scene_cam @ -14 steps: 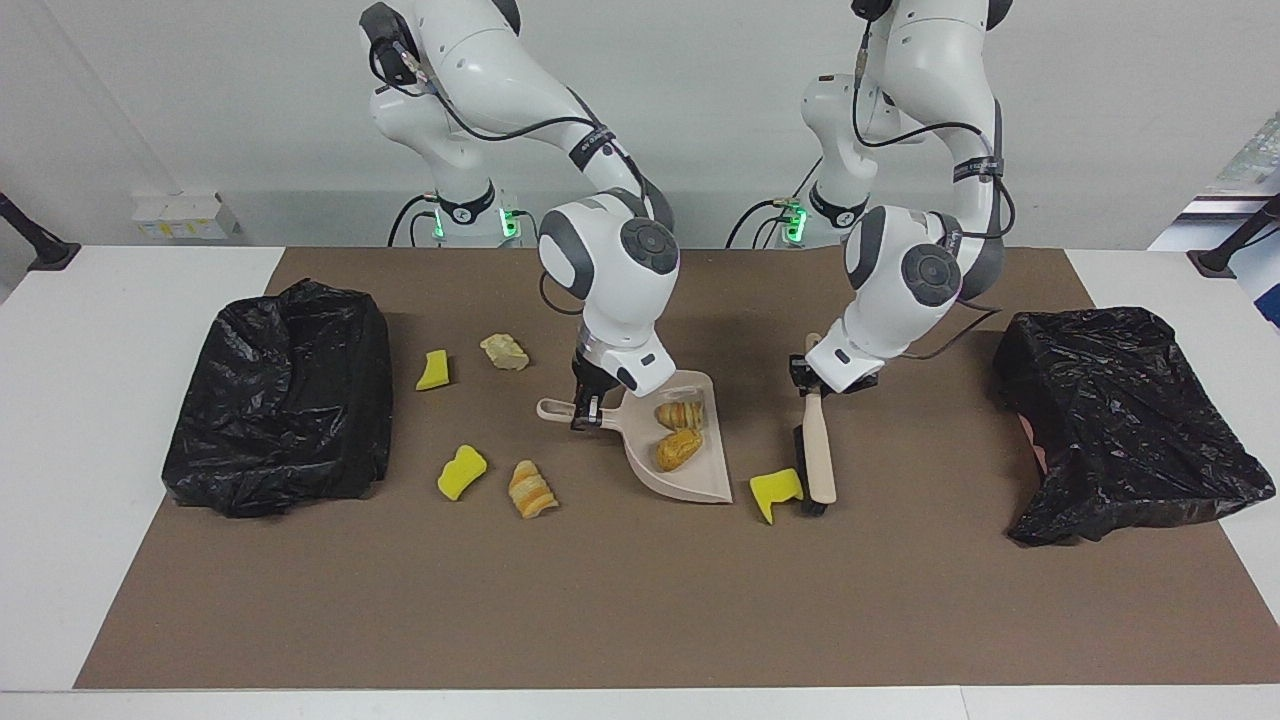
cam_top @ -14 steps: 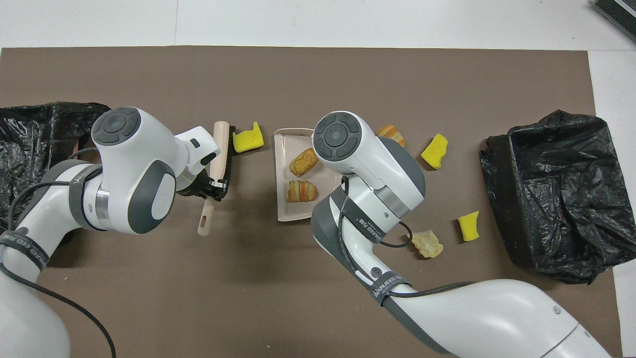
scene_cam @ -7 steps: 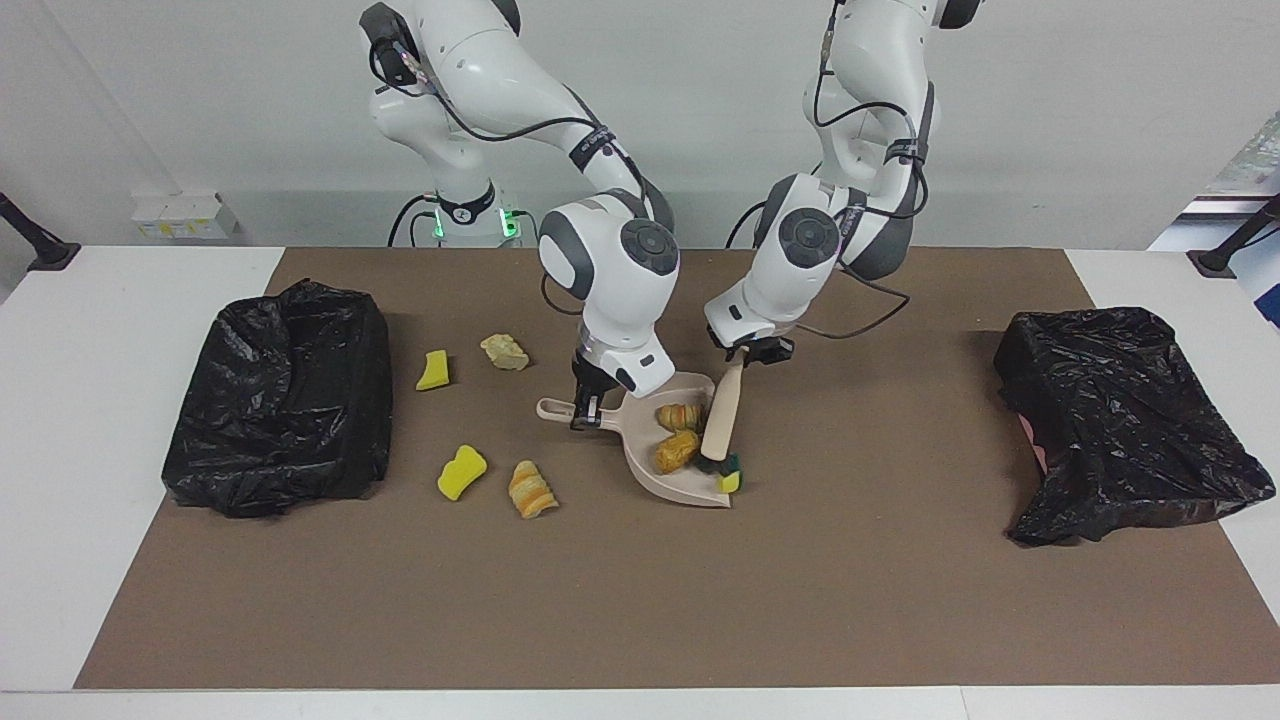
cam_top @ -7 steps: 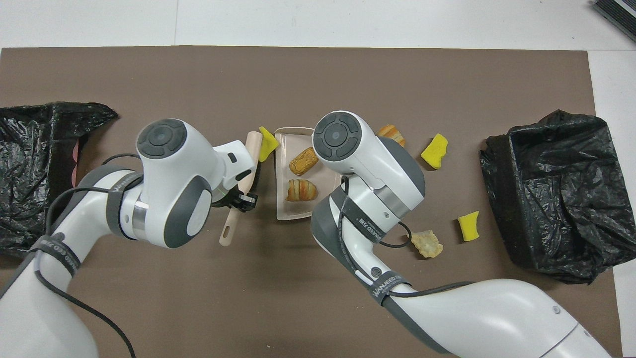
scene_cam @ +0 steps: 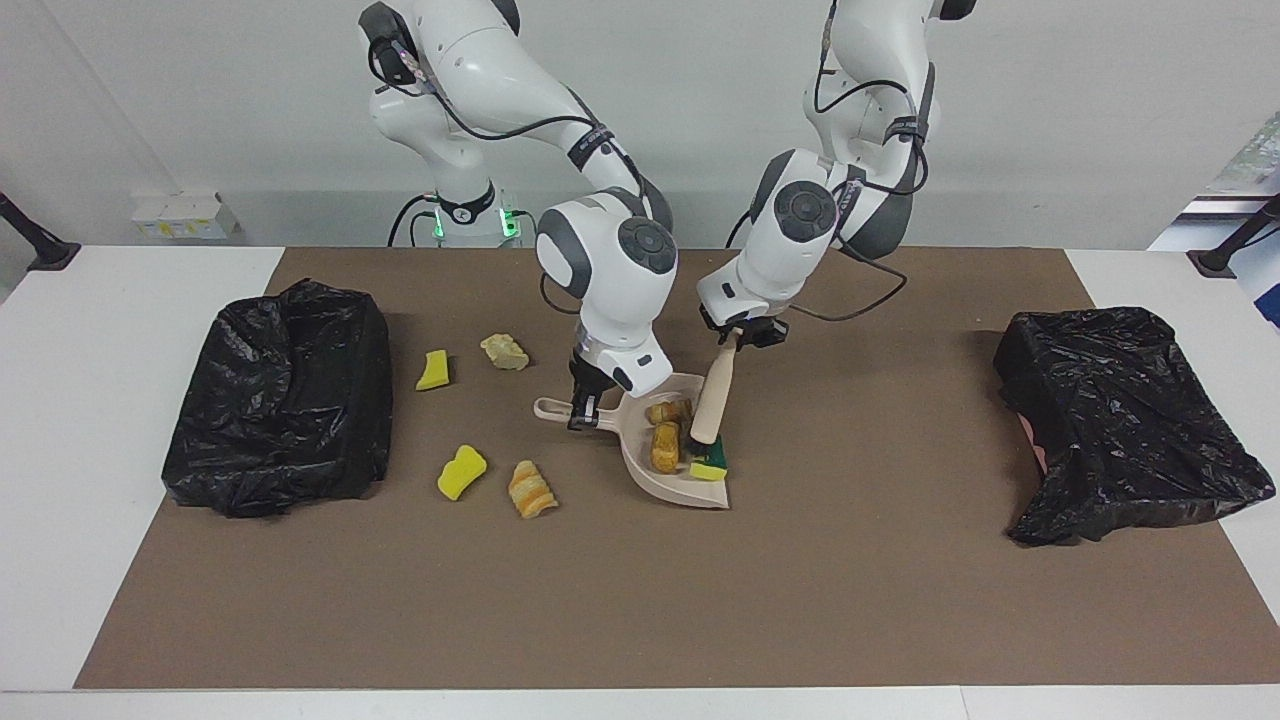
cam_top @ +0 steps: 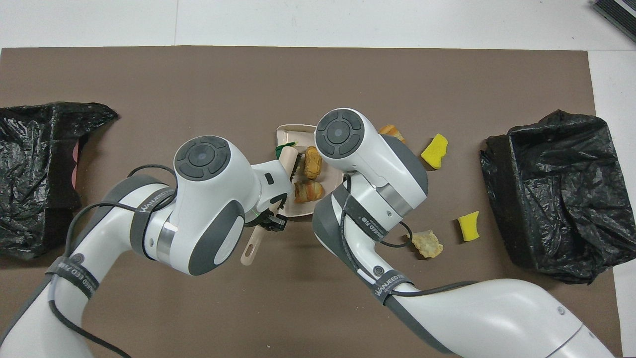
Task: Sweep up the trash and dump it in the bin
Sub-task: 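Sweep bread chunks into the dustpan with the brush in the left gripper, then sweep the yellow sponge pieces into the dustpan with the left gripper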
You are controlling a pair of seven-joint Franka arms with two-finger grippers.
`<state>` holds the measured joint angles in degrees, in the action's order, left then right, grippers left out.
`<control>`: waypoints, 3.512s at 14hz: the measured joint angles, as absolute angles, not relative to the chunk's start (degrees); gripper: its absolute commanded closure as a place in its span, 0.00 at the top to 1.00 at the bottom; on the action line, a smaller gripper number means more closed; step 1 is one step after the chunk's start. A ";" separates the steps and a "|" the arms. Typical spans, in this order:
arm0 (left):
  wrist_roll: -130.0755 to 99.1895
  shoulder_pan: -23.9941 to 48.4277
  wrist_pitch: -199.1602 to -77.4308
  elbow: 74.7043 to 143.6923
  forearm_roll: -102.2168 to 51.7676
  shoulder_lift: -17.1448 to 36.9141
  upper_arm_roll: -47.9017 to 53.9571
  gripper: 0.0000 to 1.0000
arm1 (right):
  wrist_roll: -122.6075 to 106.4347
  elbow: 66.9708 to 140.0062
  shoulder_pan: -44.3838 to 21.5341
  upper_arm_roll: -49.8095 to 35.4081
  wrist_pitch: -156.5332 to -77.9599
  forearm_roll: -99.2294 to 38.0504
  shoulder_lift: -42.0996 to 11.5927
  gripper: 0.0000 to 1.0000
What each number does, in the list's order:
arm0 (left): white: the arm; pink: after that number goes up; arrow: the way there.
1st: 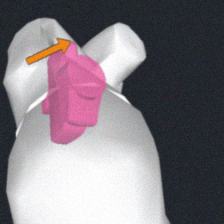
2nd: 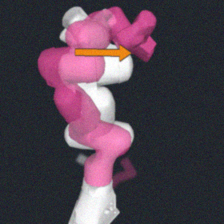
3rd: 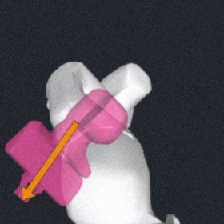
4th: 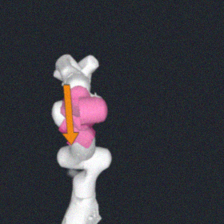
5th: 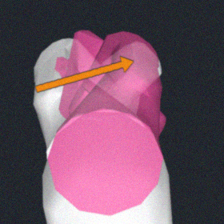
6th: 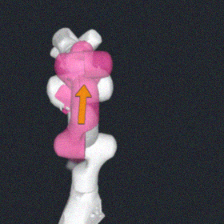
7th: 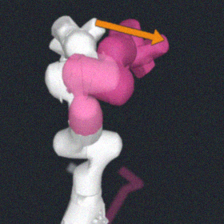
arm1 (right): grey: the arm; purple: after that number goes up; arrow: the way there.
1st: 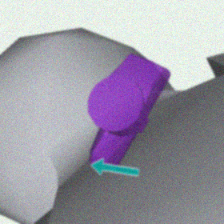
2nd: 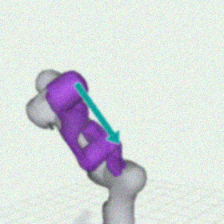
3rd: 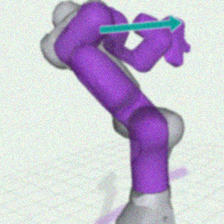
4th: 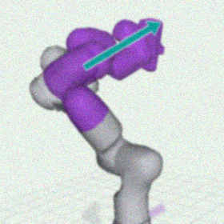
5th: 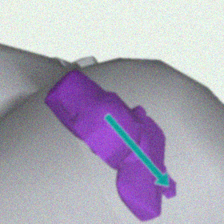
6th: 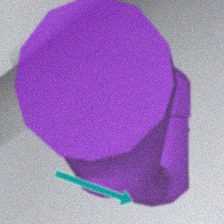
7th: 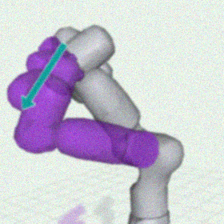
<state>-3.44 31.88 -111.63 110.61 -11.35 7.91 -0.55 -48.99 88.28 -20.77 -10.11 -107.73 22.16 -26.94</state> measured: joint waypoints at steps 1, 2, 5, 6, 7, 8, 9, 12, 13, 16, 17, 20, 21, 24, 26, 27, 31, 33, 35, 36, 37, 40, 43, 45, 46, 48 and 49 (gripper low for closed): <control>-4.63 31.69 -111.38 110.52 -11.36 6.86 -0.98 0.00 | -48.99 88.23 -20.45 -10.08 -107.45 22.16 -26.59 0.00; -6.15 31.05 -111.01 110.51 -11.37 5.82 -1.20 0.00 | -48.99 88.21 -20.15 -10.06 -107.33 22.16 -26.30 0.00; -11.61 29.66 -109.39 110.66 -11.37 3.72 -1.35 0.00 | -49.03 88.22 -19.20 -10.06 -107.26 22.13 -26.01 0.00; -13.24 29.68 -109.30 110.80 -11.37 3.41 -1.14 0.00 | -49.28 88.22 -18.67 -10.04 -107.26 21.77 -26.01 0.00; -14.92 29.74 -109.37 110.83 -11.37 3.34 -0.78 0.00 | -49.76 88.22 -18.24 -10.05 -107.27 21.39 -26.01 0.00; -16.30 29.95 -109.71 110.85 -11.37 3.34 -0.35 0.00 | -50.14 88.22 -18.06 -10.05 -107.30 21.31 -26.01 0.00; -17.13 30.60 -110.56 111.00 -11.37 3.34 -0.11 0.00 | -50.34 88.22 -18.07 -10.11 -107.32 21.28 -26.00 0.00; -19.45 34.98 -117.42 114.01 -11.40 3.96 0.30 0.00 | -50.36 88.79 -18.61 -10.53 -107.57 21.16 -26.00 0.00; -20.23 36.80 -119.21 115.36 -11.43 4.35 0.44 0.00 | -50.36 89.49 -19.04 -10.58 -108.27 21.13 -26.02 0.00; -20.57 39.87 -116.43 117.31 -11.49 4.49 0.64 0.00 | -50.36 90.82 -19.47 -10.58 -108.92 21.13 -26.03 0.00; -20.48 40.23 -112.90 117.35 -11.49 4.22 0.65 0.00 | -50.36 90.88 -19.46 -10.58 -108.92 21.13 -26.03 0.00; -18.37 40.26 -103.46 117.41 -11.49 2.38 0.51 0.00 | -50.35 90.88 -19.44 -10.58 -108.92 21.13 -26.02 0.00; -16.65 40.26 -101.01 117.74 -11.49 1.68 0.45 0.00 | -50.34 90.88 -19.46 -10.58 -108.92 21.11 -26.02 0.00; -11.48 40.26 -99.17 121.35 -11.43 -0.62 0.33 0.00 | -50.31 90.88 -19.72 -10.59 -108.91 21.04 -26.02 0.00; -10.31 40.26 -99.19 122.98 -11.25 -1.68 0.18 0.00 | -50.31 90.88 -19.81 -10.58 -108.90 21.04 -26.02 0.00; -10.21 40.25 -99.17 123.12 -11.12 -1.92 0.10 0.00 | -50.31 90.88 -19.81 -10.58 -108.86 21.04 -26.02 0.00; -10.19 38.91 -99.02 122.43 -10.28 -3.28 -0.87 0.00 | -49.98 90.88 -19.85 -10.58 -108.72 21.03 -25.98 0.00; -8.31 36.33 -97.84 121.64 -10.17 -5.67 -1.14 0.00 | -49.91 90.87 -19.85 -10.58 -108.47 21.00 -25.97 0.00; -7.14 34.61 -96.15 121.52 -10.16 -8.67 -1.36 0.00 | -49.90 90.87 -19.85 -10.58 -107.73 20.96 -25.91 0.00; -8.18 34.51 -96.02 121.61 -10.16 -9.62 -1.37 0.00 | -49.93 90.87 -19.85 -10.58 -107.69 20.95 -25.90 0.00; -10.45 34.51 -96.25 121.78 -10.16 -10.12 -1.13 0.00 | -50.27 90.87 -19.86 -10.58 -107.69 20.95 -25.90 0.00; -22.59 34.53 -99.82 123.10 -10.15 -10.22 -0.47 0.00 | -53.04 90.95 -19.89 -10.59 -107.70 20.95 -25.90 0.00; -33.70 34.58 -108.78 128.74 -10.14 -9.38 -0.23 0.00 | -55.23 91.58 -19.91 -10.67 -108.34 20.94 -25.73 0.00; -36.50 34.62 -115.11 132.92 -10.14 -8.28 -0.19 0.00 | -55.96 92.05 -19.90 -10.68 -108.94 20.93 -25.51 0.00; -37.13 34.64 -117.05 133.88 -10.17 -7.52 -0.19 0.00 | -56.53 92.20 -19.89 -10.68 -109.07 20.93 -25.45 0.00; -38.14 34.76 -120.40 134.21 -10.68 -5.81 -0.17 0.00 | -56.91 92.36 -19.82 -10.67 -109.13 20.93 -25.38 0.00; -38.78 35.11 -122.33 134.22 -11.56 -4.86 -0.09 0.00 | -56.92 92.39 -19.82 -10.67 -109.13 20.93 -25.36 0.00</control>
<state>-38.78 35.11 -122.33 134.22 -11.56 -4.86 -0.09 -56.92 92.39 -19.82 -10.67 -109.13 20.93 -25.36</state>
